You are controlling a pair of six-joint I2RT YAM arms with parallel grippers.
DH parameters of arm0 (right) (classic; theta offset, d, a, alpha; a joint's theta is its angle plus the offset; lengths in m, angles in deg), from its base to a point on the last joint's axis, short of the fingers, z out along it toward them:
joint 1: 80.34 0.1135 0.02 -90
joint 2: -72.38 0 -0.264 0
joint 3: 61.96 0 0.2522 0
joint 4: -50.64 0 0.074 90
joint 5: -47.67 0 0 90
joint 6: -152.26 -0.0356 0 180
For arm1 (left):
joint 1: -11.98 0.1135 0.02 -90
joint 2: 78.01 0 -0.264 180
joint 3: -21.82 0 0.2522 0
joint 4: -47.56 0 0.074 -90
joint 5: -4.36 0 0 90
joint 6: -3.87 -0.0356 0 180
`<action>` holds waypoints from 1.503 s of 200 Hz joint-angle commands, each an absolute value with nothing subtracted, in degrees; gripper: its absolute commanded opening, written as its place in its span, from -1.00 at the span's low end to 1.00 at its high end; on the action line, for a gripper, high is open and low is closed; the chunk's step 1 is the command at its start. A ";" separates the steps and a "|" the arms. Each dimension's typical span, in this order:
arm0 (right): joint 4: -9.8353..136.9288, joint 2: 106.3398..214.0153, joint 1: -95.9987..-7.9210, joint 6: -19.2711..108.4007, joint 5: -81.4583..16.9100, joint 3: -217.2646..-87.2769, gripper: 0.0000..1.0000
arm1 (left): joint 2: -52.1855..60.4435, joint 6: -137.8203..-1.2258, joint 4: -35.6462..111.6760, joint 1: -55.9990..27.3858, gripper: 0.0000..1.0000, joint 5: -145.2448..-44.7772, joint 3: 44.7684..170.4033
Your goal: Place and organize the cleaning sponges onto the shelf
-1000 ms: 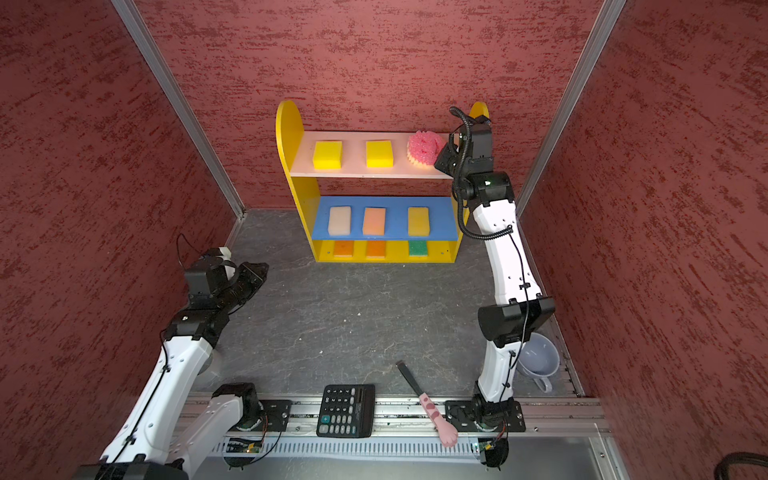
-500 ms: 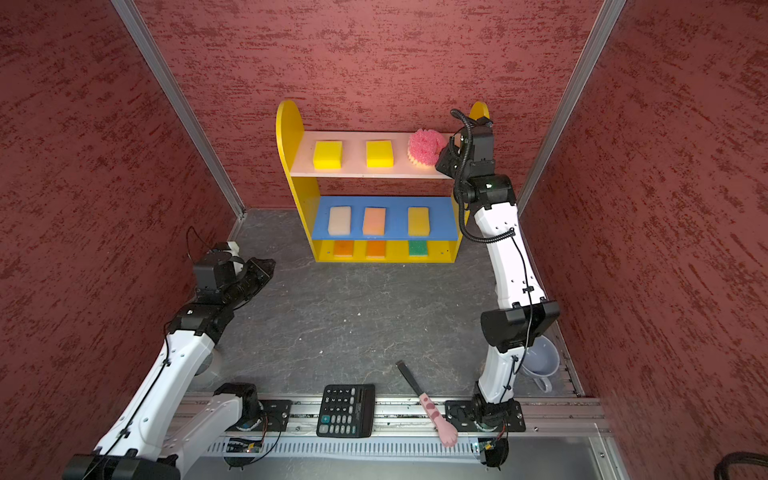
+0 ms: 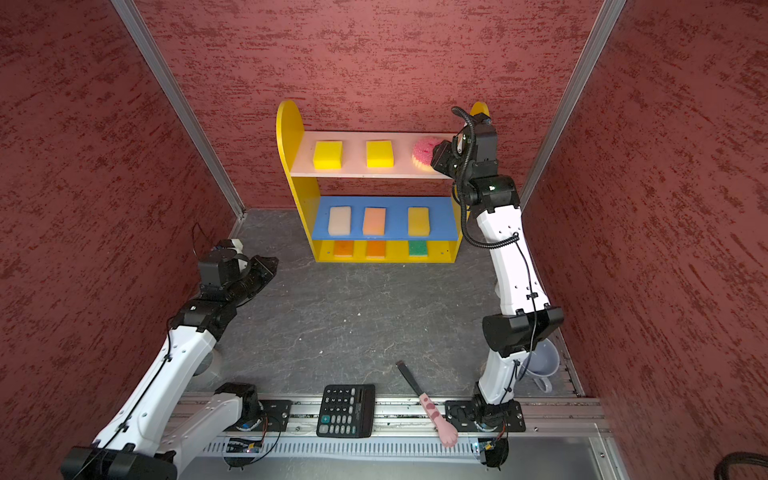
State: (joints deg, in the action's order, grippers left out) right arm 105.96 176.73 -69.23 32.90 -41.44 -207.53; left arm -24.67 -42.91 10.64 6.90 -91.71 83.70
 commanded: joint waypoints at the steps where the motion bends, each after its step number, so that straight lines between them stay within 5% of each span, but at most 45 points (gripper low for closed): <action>1: 106.03 176.22 -69.01 32.90 -41.10 -209.39 0.07 | -24.44 -42.97 10.49 6.07 -0.59 -90.93 85.58; 109: 106.48 174.85 -68.59 35.10 -40.20 -206.71 0.05 | -24.68 -43.03 9.97 4.87 -0.56 -89.18 86.45; 188: 103.27 170.81 -56.56 40.27 -45.75 -200.69 -0.02 | -24.55 -43.24 9.37 3.70 -0.51 -87.51 87.59; 300: 108.90 185.51 -55.09 41.40 -44.78 -219.29 0.05 | -26.16 -43.58 7.50 3.09 -0.38 -86.43 87.22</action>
State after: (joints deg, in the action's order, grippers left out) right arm 107.71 183.97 -54.78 41.31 -44.96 -216.20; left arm -25.61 -42.93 8.04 3.27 -86.98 86.39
